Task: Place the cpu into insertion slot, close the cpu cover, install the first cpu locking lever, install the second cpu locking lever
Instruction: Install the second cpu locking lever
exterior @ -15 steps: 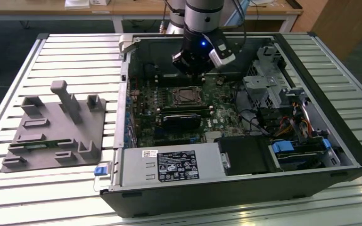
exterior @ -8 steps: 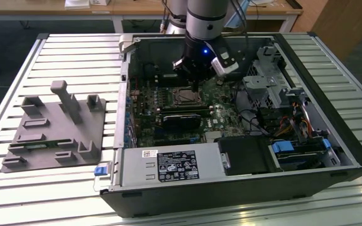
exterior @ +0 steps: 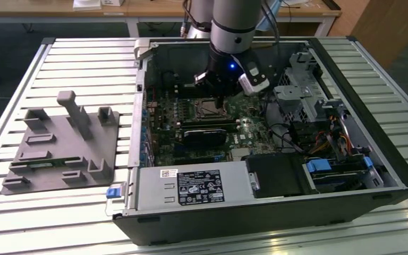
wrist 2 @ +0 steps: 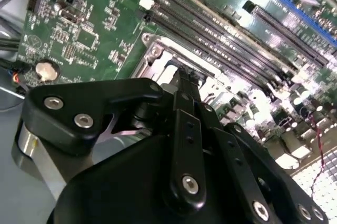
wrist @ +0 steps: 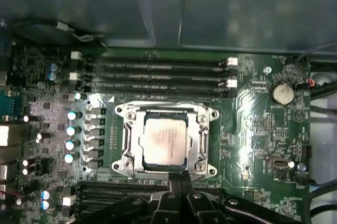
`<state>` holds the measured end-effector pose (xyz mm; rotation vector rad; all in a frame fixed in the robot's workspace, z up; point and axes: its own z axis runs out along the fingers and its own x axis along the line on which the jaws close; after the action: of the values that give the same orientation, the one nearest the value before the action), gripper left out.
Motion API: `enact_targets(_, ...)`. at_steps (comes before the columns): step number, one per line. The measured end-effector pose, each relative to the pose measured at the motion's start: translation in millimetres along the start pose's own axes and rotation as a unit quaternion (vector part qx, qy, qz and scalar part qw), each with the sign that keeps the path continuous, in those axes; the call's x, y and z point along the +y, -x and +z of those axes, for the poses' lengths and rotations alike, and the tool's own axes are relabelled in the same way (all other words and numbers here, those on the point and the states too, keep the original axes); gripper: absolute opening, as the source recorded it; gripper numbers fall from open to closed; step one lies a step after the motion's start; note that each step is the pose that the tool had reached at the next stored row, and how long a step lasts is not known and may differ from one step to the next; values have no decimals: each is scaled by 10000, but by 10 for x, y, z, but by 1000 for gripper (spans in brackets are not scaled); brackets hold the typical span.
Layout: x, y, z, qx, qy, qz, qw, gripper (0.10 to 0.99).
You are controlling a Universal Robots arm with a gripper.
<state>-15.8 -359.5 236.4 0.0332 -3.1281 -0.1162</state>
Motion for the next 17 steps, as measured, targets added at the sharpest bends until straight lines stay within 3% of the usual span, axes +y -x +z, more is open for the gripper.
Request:
enact_targets(8, -90, -27, 40, 17, 5, 2, 10000, 106)
enact_targets(13, -111, -238, 40, 17, 19, 1, 10000, 106)
enact_targets(17, -127, -317, 44, 16, 45, 1, 10000, 106)
